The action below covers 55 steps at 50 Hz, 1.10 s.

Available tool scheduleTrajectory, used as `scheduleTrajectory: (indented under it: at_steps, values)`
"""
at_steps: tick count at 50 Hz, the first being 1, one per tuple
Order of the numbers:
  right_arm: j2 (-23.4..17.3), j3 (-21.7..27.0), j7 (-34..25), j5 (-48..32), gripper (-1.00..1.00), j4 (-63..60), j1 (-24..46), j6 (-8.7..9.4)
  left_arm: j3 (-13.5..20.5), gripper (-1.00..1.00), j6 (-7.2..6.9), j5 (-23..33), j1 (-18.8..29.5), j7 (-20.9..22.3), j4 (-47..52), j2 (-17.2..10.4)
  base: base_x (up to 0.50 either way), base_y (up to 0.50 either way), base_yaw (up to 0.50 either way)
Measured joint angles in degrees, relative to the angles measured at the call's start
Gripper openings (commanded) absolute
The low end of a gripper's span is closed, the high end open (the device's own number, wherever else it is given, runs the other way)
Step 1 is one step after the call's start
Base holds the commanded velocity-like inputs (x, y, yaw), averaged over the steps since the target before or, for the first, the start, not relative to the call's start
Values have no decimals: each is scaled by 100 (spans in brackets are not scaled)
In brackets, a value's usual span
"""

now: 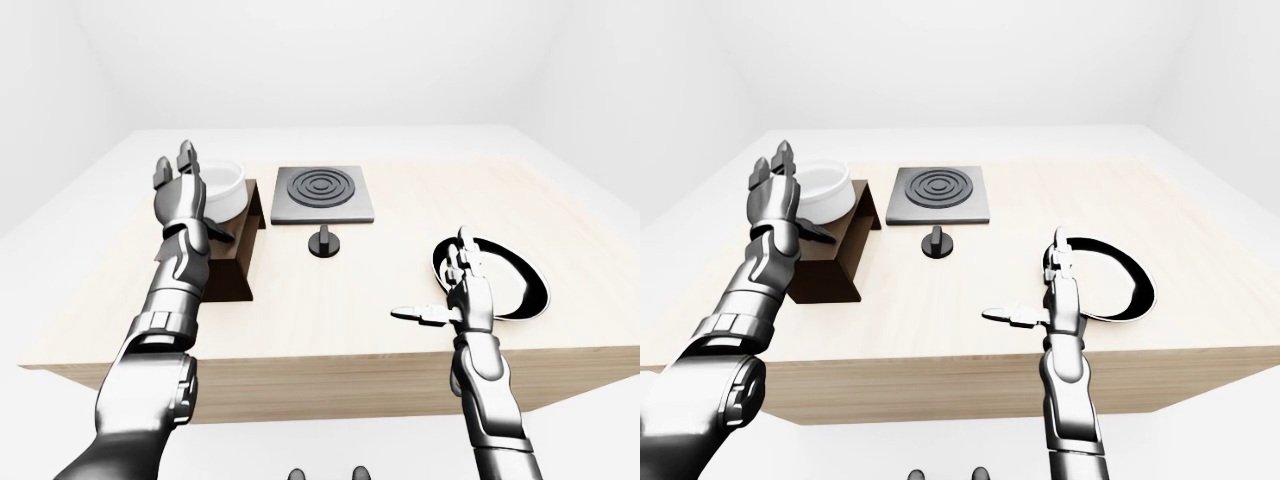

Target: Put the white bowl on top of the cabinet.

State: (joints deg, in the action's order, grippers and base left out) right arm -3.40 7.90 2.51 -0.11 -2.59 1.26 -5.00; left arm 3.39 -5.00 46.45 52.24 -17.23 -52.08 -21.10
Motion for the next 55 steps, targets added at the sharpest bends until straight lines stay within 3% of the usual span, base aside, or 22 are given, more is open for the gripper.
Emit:
scheduleTrajectory:
  at_steps: [16,23,33,47,55]
  values:
    - [1,0,-6,-2,100,-7,-8,0,-9,100,0,30,7,-25,18,7,0,0,0]
    - [1,-3,-2,-10,100,3,-2,0,-53,100,0,173,-164,162,430,48,0,0,0]
    - [-8,-4,26,-24,100,86,54,0,-162,100,0,1025,-814,993,1959,258,0,0,0]
    - [-24,-32,124,-67,100,287,192,0,-139,100,0,2622,-1935,2319,4295,794,0,0,0]
    - [-36,-47,180,-72,100,366,277,0,-11,100,0,2767,-2556,2675,5758,1166,0,0,0]
